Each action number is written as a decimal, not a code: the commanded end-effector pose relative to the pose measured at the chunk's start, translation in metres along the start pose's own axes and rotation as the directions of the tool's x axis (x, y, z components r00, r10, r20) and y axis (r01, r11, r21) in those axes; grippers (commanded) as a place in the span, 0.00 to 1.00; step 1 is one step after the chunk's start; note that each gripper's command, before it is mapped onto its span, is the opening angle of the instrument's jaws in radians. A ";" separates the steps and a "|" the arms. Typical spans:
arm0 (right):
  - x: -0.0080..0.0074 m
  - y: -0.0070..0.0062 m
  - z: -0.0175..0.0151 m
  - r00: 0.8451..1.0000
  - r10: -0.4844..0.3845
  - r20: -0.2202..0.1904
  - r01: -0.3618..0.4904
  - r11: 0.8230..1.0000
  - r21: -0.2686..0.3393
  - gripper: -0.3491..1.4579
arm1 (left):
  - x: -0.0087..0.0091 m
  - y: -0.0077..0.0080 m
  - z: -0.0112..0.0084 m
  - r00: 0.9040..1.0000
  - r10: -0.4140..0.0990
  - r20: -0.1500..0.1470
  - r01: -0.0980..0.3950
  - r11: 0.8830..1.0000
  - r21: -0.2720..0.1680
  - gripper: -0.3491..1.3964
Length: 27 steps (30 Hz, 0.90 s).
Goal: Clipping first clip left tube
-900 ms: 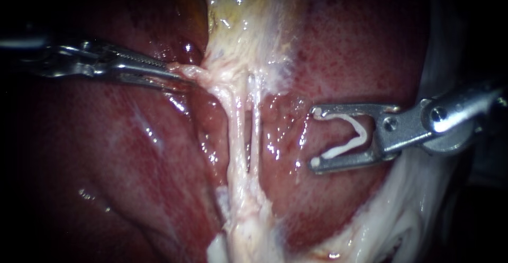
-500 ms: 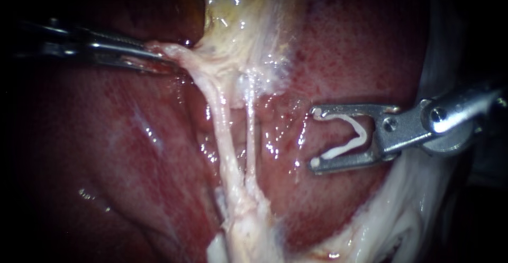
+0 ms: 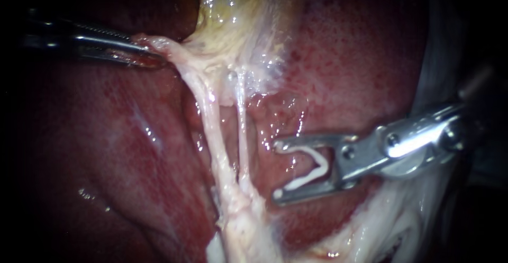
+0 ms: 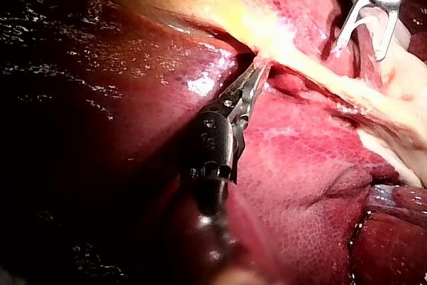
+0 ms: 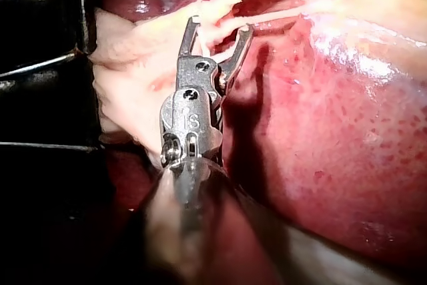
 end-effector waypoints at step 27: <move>-0.0053 0.0022 0.0059 0.978 0.196 -0.076 -0.193 0.980 0.048 0.47 | -0.0004 -0.0001 0.0003 1.000 0.002 0.000 -0.002 1.000 0.003 0.00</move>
